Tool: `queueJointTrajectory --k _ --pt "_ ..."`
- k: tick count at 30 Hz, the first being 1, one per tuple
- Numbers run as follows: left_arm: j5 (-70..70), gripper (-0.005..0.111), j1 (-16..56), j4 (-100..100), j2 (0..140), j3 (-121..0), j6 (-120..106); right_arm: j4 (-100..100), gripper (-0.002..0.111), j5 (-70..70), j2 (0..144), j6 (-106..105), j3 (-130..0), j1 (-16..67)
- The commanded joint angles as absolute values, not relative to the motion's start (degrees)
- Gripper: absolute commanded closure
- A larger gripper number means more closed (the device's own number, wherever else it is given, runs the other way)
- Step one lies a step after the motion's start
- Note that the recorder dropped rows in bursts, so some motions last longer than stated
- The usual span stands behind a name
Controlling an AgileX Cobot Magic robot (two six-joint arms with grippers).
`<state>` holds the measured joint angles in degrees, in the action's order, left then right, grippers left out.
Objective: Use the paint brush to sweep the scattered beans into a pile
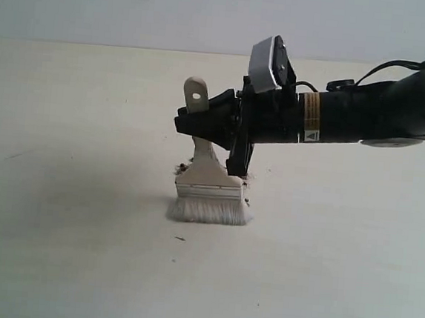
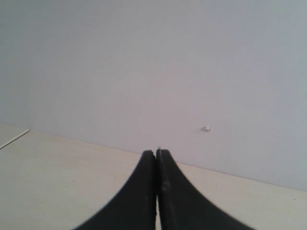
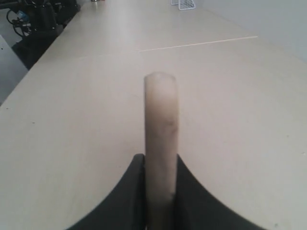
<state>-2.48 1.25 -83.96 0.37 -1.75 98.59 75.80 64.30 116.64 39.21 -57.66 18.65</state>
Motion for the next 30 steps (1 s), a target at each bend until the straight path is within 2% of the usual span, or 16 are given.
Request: queueJointTrajectory --k 1,6,15,24,30 --pt "-2.45 0.107 1.11 -83.77 0.0 -1.57 98.92 76.11 0.108 60.48 116.86 37.73 -60.06 18.49" --pt "-2.45 0.107 1.11 -83.77 0.0 -1.57 98.92 76.55 0.108 60.51 116.86 39.71 -61.1 18.49" --pt "-2.45 0.107 1.11 -83.77 0.0 -1.57 98.92 76.55 0.108 69.4 116.37 47.0 -61.1 18.49" --pt "-2.45 0.107 1.11 -83.77 0.0 -1.57 98.92 76.72 0.108 69.17 110.23 54.01 -61.1 18.49" --pt "-2.45 0.107 1.11 -83.77 0.0 -1.57 98.92 76.25 0.108 62.21 102.95 60.7 -60.76 18.49"
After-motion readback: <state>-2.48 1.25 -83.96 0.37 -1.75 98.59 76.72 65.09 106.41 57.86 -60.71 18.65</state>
